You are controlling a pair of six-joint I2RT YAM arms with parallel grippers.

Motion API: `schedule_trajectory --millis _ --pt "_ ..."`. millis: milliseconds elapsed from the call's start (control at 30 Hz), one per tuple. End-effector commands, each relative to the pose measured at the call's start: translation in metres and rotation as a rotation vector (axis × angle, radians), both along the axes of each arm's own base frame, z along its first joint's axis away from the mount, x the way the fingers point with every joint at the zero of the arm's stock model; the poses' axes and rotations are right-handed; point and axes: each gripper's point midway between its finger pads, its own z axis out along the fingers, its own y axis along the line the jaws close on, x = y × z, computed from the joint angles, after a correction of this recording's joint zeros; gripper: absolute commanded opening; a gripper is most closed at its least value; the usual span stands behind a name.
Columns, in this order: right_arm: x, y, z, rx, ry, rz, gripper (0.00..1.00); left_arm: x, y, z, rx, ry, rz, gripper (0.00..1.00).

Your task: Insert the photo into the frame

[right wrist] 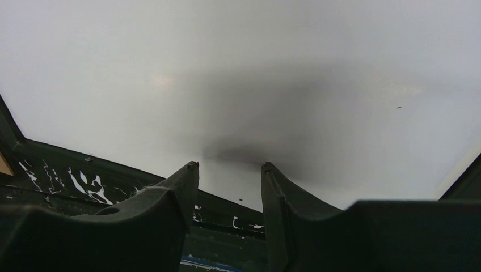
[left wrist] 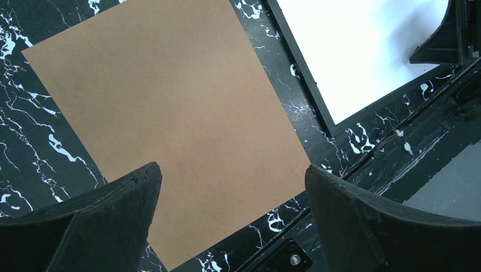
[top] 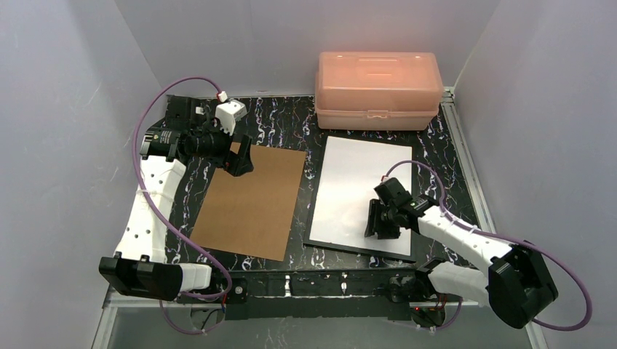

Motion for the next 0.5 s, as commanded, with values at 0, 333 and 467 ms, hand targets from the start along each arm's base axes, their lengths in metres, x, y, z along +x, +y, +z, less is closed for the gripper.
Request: schedule_trajectory --millis 0,333,467 --pt "0.008 0.008 0.001 0.015 -0.021 0.003 0.53 -0.007 -0.002 0.001 -0.009 0.012 -0.019 0.96" --pt "0.037 0.006 0.007 -0.068 -0.084 0.022 0.55 -0.007 -0.002 0.001 -0.01 0.011 -0.018 0.96" --pt "0.043 0.012 0.016 -0.048 -0.102 0.029 0.56 -0.009 -0.002 0.0 -0.01 0.013 -0.019 0.95"
